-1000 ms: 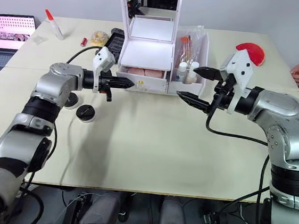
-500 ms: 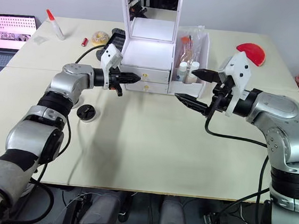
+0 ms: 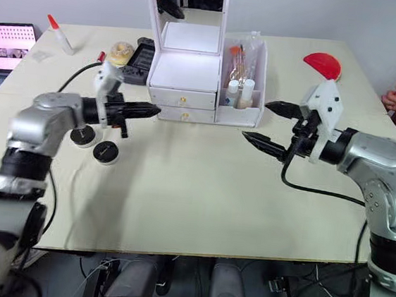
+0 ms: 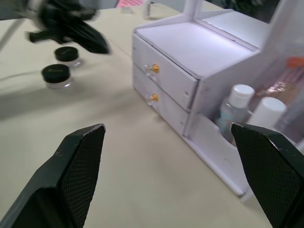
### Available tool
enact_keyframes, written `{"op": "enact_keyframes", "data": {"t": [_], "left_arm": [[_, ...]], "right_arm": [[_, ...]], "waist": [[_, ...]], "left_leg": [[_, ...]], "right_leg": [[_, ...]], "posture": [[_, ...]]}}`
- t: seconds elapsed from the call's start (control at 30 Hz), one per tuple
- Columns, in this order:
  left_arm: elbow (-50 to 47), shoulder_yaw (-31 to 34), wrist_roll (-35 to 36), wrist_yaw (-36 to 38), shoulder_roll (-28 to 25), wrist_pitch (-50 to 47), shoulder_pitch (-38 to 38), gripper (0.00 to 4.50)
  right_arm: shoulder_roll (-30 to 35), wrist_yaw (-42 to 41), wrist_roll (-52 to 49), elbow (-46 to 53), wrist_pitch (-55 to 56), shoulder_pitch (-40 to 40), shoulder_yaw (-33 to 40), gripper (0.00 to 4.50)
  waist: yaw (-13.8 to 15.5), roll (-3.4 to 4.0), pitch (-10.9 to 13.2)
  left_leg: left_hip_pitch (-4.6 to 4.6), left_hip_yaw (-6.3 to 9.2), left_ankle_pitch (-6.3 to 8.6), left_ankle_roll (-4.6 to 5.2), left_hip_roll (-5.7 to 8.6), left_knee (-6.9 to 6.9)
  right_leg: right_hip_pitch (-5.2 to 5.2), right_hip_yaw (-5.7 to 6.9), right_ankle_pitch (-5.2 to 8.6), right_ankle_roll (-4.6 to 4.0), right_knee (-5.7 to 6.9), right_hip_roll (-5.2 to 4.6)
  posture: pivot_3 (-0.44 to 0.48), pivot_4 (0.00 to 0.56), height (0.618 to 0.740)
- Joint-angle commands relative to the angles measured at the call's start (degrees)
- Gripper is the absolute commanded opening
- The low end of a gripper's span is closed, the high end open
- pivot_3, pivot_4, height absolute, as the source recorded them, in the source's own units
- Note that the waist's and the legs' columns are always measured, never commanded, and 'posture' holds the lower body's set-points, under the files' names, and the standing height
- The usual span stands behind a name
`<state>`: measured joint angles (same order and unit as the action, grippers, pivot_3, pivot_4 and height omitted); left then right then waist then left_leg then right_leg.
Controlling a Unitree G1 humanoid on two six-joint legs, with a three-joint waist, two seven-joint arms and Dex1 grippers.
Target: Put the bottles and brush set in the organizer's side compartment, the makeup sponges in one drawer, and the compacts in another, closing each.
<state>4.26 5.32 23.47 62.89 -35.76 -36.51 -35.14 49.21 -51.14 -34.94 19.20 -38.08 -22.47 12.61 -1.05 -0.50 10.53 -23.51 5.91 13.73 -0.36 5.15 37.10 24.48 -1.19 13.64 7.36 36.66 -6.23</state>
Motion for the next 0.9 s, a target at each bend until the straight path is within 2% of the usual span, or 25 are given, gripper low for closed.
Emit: {"op": "enact_keyframes", "data": {"t": [0.03, 0.13, 0.23, 0.27, 0.43, 0.63, 0.9], "left_arm": [[-17.6, 10.1, 6.4, -2.4, -4.7, -5.5, 12.3, 0.91], [-25.6, 17.6, 8.1, -4.4, -7.2, -6.0, 23.8, 2.48], [-25.7, 25.9, 6.7, -5.4, -9.2, -3.3, 33.0, 4.09], [-24.9, 27.7, 6.2, -5.6, -9.8, -2.2, 34.9, 4.46], [-14.9, 34.0, 4.9, -5.2, -13.7, 3.3, 37.3, 4.46], [-2.9, 35.2, 2.1, -3.6, -18.2, 10.3, 38.4, 4.46], [0.5, 33.9, 2.1, -2.9, -20.3, 13.3, 38.5, 4.46]], "right_arm": [[1.8, 0.0, 1.2, 1.4, 2.6, 5.5, 5.9, 4.5], [2.2, -1.0, 1.6, 1.8, 5.0, 12.6, 11.2, 4.5], [2.6, -3.8, 2.4, 1.4, 7.3, 21.2, 17.6, 4.5], [2.6, -4.6, 2.6, 0.9, 8.0, 23.3, 19.2, 4.5], [2.6, -9.5, 3.1, -4.8, 12.1, 32.0, 27.6, 4.5], [3.8, -12.2, 4.8, -13.0, 16.5, 36.4, 33.5, 4.5], [1.7, -10.8, 4.8, -12.2, 18.2, 37.8, 31.7, 4.5]], "waist": [[0.2, 0.01, 0.0], [0.8, 0.01, 0.0], [1.8, 0.02, 0.0], [2.0, 0.02, 0.0], [2.1, 0.02, 0.0], [1.6, 0.07, 0.0], [1.7, 0.06, -0.1]], "left_leg": [[0.0, 0.0, 0.01, 0.0, 0.0, -0.04], [0.02, -0.01, 0.01, 0.0, 0.0, -0.08], [0.08, -0.01, 0.02, -0.01, 0.01, -0.05], [0.13, -0.01, 0.02, -0.01, 0.0, -0.04], [0.22, 0.02, 0.02, -0.01, 0.0, 0.0], [0.27, -0.02, 0.05, 0.01, -0.02, -0.11], [0.23, -0.02, 0.07, 0.0, -0.06, -0.13]], "right_leg": [[-0.01, -0.04, 0.0, -0.01, -0.03, -0.02], [-0.08, -0.04, 0.01, -0.01, -0.16, -0.04], [-0.26, 0.04, 0.0, -0.06, -0.31, -0.09], [-0.35, 0.05, 0.04, -0.14, -0.35, -0.09], [-0.66, 0.2, 0.13, -0.27, -0.59, -0.14], [-0.63, 0.21, 0.13, -0.27, -0.62, -0.25], [-0.58, 0.19, 0.13, -0.27, -0.62, -0.3]], "posture": [[0.0, 0.15, 0.738], [0.0, 0.15, 0.738], [0.0, 0.15, 0.738], [0.0, 0.15, 0.738], [0.0, 0.15, 0.738], [0.0, 0.15, 0.738], [0.0, 0.15, 0.738]]}}
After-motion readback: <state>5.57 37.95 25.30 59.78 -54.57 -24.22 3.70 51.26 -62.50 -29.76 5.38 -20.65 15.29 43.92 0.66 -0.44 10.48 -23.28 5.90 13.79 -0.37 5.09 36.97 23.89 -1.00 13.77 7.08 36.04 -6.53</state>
